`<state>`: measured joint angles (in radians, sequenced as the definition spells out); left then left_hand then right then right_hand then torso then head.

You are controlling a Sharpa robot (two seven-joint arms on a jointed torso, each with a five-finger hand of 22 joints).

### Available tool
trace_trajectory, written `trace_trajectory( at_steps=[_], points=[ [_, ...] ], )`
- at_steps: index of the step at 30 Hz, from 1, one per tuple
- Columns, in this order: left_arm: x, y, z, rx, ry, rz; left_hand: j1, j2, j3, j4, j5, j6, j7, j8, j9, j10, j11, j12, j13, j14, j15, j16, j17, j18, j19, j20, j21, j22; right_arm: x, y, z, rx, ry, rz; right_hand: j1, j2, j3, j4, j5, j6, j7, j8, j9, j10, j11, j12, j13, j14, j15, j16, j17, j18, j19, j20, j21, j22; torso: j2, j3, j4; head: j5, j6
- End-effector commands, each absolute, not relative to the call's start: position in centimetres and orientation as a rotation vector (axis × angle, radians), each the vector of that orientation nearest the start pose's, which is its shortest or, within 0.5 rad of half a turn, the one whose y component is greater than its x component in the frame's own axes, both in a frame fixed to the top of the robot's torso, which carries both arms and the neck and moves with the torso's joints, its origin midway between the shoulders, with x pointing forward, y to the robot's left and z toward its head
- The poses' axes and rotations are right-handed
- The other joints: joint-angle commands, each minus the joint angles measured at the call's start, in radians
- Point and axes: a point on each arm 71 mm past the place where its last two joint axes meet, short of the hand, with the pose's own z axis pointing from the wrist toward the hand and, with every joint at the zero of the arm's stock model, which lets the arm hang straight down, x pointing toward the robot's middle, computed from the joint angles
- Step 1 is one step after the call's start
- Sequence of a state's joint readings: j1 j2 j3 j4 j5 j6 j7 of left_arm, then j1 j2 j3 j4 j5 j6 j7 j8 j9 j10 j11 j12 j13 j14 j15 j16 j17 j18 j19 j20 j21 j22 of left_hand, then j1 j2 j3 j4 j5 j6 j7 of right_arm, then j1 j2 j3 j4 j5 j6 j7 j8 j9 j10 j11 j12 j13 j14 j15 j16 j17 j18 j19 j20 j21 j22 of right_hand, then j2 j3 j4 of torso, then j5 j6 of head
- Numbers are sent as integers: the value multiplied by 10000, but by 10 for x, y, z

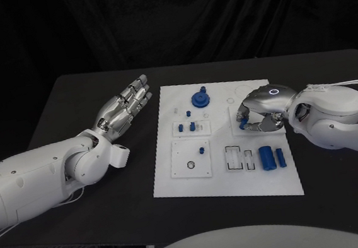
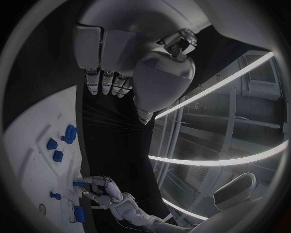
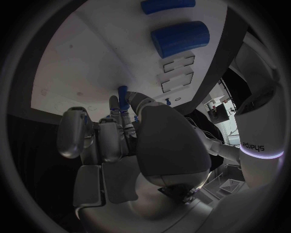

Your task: Assemble the parts on the task board

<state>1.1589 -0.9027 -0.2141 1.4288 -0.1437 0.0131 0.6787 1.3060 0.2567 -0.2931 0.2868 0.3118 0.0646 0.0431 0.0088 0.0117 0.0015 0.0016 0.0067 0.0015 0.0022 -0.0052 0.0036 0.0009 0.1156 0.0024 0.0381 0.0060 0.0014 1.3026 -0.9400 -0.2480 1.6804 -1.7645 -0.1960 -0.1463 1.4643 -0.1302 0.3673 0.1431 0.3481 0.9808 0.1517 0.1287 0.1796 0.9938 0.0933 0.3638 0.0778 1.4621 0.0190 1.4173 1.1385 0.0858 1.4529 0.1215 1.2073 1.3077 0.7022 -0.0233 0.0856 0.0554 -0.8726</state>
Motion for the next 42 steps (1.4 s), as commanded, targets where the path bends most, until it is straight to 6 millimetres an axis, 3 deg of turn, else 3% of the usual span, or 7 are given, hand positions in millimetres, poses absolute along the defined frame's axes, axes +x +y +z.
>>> trace_trajectory(
  at_steps=[1,9,12,23,35,42],
  points=[
    [458,251,-238,-8359,14470,-18004,140,-17,84,-13,77,9,47,48,14,-15,73,-67,-15,-22,82,-36,-9,-31,-13,85,-48,14,437,-202,-210,-6008,17537,4524,54,-80,137,-56,6,126,-29,75,56,201,-30,-94,-6,15,-100,-79,-28,-115,-8,-84,39,1649,-13,-1,3,5,0],
    [457,250,-240,-8388,14521,-18041,280,-20,133,-47,259,14,61,48,15,-15,87,-67,-15,-22,108,-36,-9,15,-10,155,-45,19,436,-202,-212,-5941,17458,4620,18,-80,338,-227,-90,360,-102,163,196,509,-106,-219,-4,33,-164,-76,6,-122,3,-142,80,1659,-18,-1,-2,38,0],
    [457,250,-241,-8404,14530,-18029,310,-18,144,-52,303,13,61,48,14,-15,87,-67,-15,-22,110,-36,-9,24,-10,165,-45,19,435,-201,-211,-5879,17355,4682,4,-38,402,-382,-274,692,-211,337,394,891,-222,-269,37,51,-259,-83,18,-129,23,-222,132,1671,-13,-2,-2,54,0],
    [457,252,-242,-8455,14572,-17955,429,-5,195,-87,460,12,62,47,14,-15,89,-67,-15,-22,115,-36,-9,51,-9,196,-44,20,431,-201,-206,-5686,17059,4796,-52,25,402,-579,-613,1024,-333,536,747,1291,-342,-484,73,91,-363,-89,66,-153,66,-323,242,1699,-18,2,4,59,0],
    [457,251,-243,-8474,14601,-17938,442,-3,201,-90,481,15,61,48,15,-15,89,-67,-15,-22,115,-36,-9,54,-8,199,-43,22,435,-198,-177,-5710,16489,4693,-59,93,401,-636,-807,1121,-369,595,901,1487,-390,-583,99,89,-401,-123,19,-153,66,-361,236,1697,-20,-2,-15,70,0],
    [457,251,-243,-8483,14619,-17917,457,2,209,-90,508,14,63,48,15,-15,91,-67,-15,-22,117,-36,-9,58,-7,202,-43,23,424,-177,-159,-6019,16677,5140,-64,100,386,-661,-928,1141,-385,605,969,1553,-406,-650,108,67,-416,-167,-60,-141,42,-377,173,1680,-18,-4,-4,99,0]
  ],
)
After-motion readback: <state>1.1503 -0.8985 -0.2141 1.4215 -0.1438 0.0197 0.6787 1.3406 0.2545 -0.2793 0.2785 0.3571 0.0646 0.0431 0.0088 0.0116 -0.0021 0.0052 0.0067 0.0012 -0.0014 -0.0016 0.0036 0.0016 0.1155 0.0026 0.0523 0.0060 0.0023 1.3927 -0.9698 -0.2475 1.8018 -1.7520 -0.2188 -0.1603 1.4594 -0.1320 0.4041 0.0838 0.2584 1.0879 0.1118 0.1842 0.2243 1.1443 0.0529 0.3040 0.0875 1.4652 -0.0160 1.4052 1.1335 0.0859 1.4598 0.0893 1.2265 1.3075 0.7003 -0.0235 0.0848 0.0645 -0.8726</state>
